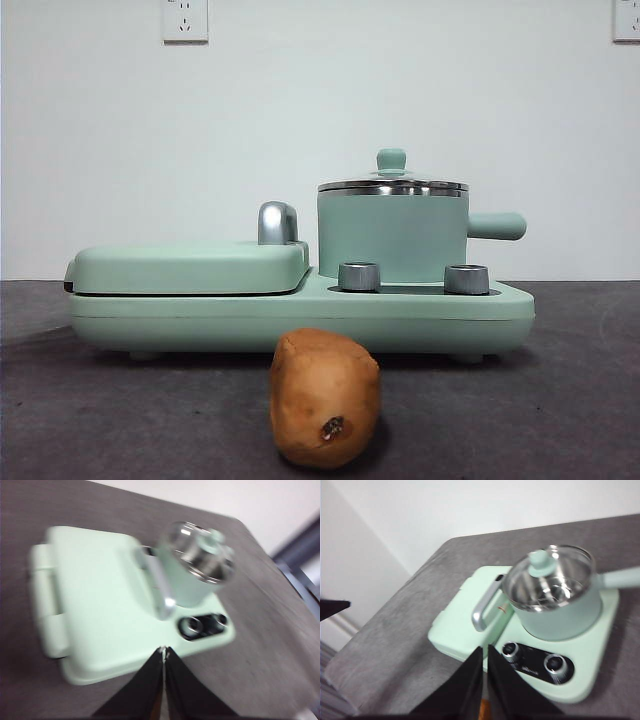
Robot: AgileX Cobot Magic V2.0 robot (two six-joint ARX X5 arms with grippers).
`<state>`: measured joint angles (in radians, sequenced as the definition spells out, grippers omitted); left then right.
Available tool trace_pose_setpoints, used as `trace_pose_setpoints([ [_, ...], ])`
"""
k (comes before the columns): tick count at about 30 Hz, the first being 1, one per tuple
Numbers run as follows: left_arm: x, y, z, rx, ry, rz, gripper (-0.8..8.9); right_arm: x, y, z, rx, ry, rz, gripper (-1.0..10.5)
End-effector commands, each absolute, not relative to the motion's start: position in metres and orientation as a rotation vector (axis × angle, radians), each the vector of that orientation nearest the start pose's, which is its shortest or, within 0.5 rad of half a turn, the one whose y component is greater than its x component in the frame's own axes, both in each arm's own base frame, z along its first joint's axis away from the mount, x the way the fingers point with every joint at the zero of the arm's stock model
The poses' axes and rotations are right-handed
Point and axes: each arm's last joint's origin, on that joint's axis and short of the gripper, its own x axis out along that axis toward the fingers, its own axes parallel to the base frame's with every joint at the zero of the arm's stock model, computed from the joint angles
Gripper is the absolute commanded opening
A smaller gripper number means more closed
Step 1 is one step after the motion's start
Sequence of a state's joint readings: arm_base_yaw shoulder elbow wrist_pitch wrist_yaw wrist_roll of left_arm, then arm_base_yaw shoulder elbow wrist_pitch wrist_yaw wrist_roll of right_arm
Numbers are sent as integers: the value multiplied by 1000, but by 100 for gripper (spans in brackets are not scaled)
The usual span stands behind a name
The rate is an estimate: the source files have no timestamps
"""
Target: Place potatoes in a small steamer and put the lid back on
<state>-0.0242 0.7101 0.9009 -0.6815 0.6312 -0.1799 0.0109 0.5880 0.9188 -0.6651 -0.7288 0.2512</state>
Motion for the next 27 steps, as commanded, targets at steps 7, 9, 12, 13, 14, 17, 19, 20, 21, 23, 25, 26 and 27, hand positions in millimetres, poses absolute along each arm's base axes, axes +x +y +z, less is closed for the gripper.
trace_pose_setpoints([
  [7,146,-38,365,-215,575,-760,97,108,35,366,269,427,839,12],
  [9,148,-41,367,-209,576,-780,117,108,37,366,263,428,855,12],
  [12,149,-45,367,-202,581,-807,132,109,38,366,259,432,849,24],
  [13,149,-47,367,-200,583,-814,154,109,38,366,259,432,847,58],
  [14,149,-48,367,-198,586,-821,207,109,38,366,258,431,836,119],
  [17,151,-52,366,-198,594,-839,420,110,37,366,253,430,807,328],
  [19,152,-54,366,-212,598,-845,500,110,37,366,254,430,804,433],
  [20,154,-55,367,-217,596,-850,509,110,37,366,255,430,804,463],
  [21,155,-57,367,-224,594,-853,509,110,37,366,257,432,803,475],
  [23,160,-60,368,-239,584,-861,508,110,37,366,257,432,804,478],
  [25,165,-64,369,-251,568,-874,507,110,37,366,257,432,804,479],
  [26,169,-67,370,-258,561,-882,507,110,37,366,257,432,804,479],
  [27,173,-69,370,-265,559,-888,506,110,37,366,259,432,803,479],
])
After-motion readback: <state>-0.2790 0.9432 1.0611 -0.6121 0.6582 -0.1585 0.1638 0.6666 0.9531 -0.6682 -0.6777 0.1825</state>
